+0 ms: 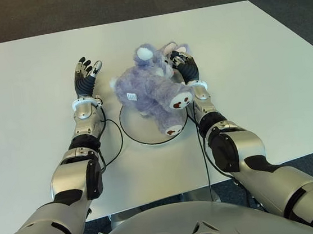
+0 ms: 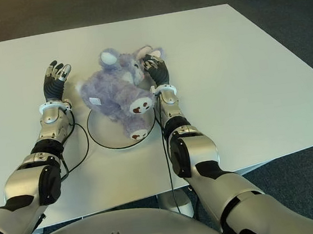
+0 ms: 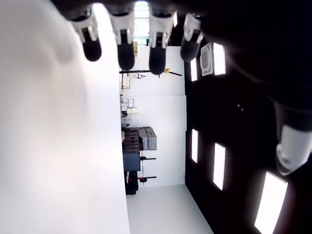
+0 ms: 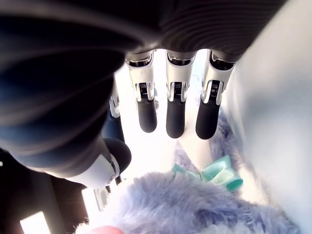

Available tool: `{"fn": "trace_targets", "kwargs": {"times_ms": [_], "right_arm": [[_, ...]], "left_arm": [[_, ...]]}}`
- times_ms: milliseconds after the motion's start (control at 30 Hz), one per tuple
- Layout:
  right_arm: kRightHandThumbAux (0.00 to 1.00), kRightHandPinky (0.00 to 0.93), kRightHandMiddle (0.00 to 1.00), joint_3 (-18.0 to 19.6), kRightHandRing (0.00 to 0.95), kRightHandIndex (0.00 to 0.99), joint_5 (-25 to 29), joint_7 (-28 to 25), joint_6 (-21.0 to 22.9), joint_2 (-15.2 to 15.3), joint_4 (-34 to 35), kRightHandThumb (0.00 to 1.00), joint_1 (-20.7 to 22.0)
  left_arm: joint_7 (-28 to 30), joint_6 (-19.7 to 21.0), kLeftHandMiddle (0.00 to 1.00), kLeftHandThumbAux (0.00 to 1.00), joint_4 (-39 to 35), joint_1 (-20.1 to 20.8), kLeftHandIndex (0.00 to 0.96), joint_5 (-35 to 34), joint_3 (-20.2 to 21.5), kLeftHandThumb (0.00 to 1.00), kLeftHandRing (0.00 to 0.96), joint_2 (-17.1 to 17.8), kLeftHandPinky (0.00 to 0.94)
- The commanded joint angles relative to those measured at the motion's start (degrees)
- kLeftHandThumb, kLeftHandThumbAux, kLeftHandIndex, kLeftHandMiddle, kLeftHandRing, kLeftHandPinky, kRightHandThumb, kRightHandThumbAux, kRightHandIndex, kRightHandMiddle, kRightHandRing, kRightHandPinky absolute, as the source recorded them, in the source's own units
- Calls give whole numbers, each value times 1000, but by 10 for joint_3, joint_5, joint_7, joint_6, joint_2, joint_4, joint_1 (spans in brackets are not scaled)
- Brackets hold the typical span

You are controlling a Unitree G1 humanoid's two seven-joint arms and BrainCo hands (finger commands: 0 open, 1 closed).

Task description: Put the doll into the plate.

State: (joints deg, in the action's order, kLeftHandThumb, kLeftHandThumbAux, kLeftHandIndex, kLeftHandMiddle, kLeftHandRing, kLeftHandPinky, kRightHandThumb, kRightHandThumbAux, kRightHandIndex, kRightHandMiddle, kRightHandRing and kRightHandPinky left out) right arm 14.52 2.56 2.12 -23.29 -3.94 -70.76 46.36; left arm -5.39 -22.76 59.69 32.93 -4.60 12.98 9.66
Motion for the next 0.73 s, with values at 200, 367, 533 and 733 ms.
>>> {"fn": "trace_targets", "kwargs": {"times_ms": [200, 367, 533, 733], "right_arm": [[735, 261, 181, 5, 191, 398, 5, 5, 44, -9, -46, 679, -66], [735, 265, 187, 6, 199, 398, 7, 6, 46, -9, -46, 680, -65], [737, 256, 192, 7, 203, 397, 8, 5, 48, -9, -46, 674, -65], [738, 270, 201, 8, 211, 396, 10, 2, 49, -9, -46, 671, -65]], "left_arm": [[4, 22, 145, 538, 40, -48, 102, -2, 2, 0, 110, -13, 67], [5, 20, 144, 540, 40, -49, 100, -2, 1, 0, 108, -12, 61], [7, 19, 148, 541, 39, -49, 103, -3, 2, 0, 109, -12, 53], [6, 21, 146, 538, 38, -49, 104, -4, 2, 0, 104, -12, 52]]}}
